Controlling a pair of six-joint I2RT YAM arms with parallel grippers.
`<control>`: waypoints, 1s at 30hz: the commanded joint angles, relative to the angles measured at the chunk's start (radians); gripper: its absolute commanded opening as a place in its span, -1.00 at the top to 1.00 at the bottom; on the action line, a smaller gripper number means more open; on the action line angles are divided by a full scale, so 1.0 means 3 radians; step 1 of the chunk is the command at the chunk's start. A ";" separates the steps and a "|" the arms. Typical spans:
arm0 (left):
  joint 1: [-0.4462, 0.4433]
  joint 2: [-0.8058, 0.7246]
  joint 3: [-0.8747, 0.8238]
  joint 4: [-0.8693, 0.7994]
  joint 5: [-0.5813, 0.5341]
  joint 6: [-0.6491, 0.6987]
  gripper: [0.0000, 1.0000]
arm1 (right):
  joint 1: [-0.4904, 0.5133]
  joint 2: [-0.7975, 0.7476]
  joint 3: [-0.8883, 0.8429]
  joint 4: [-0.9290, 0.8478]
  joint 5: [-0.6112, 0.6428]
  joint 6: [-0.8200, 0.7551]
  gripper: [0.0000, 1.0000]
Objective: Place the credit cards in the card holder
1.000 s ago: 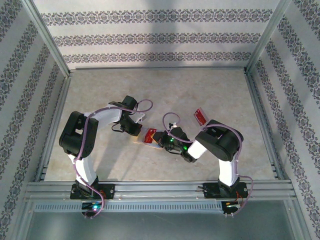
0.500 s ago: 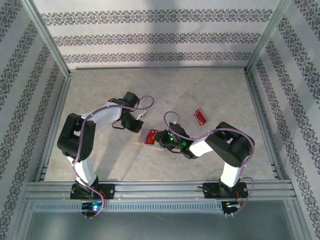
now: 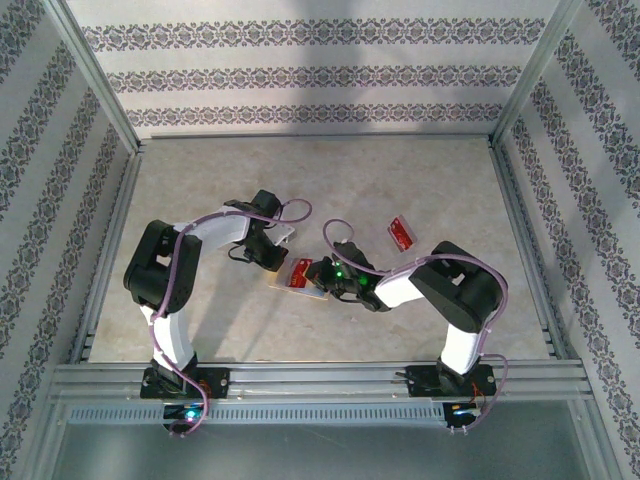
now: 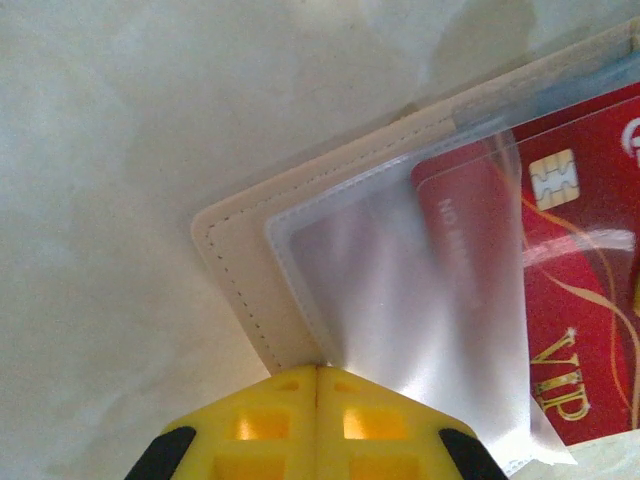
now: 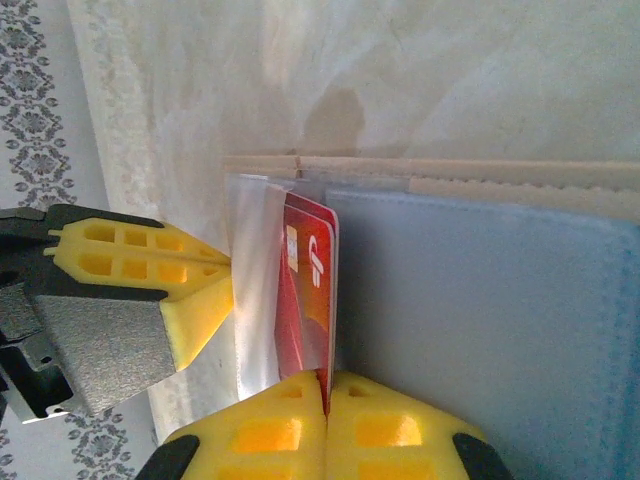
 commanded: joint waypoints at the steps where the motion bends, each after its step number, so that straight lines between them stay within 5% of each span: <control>1: -0.0047 0.0061 -0.0067 -0.0006 -0.0061 0.0062 1.00 | -0.0021 0.0174 0.0076 -0.0305 -0.0040 -0.0085 1.00; 5: -0.0051 0.0058 -0.0072 -0.0001 -0.0062 0.0056 0.99 | 0.0007 0.0237 0.0179 -0.0389 -0.0066 -0.0105 0.99; 15: -0.0051 0.0031 -0.0071 -0.0009 -0.0079 0.0057 0.99 | -0.0041 -0.0157 0.0175 -0.0957 0.0019 -0.0325 0.58; 30: -0.0051 -0.0002 -0.0095 0.0008 -0.0085 0.0061 0.99 | -0.0049 -0.0078 0.0445 -0.1182 -0.0030 -0.0457 0.69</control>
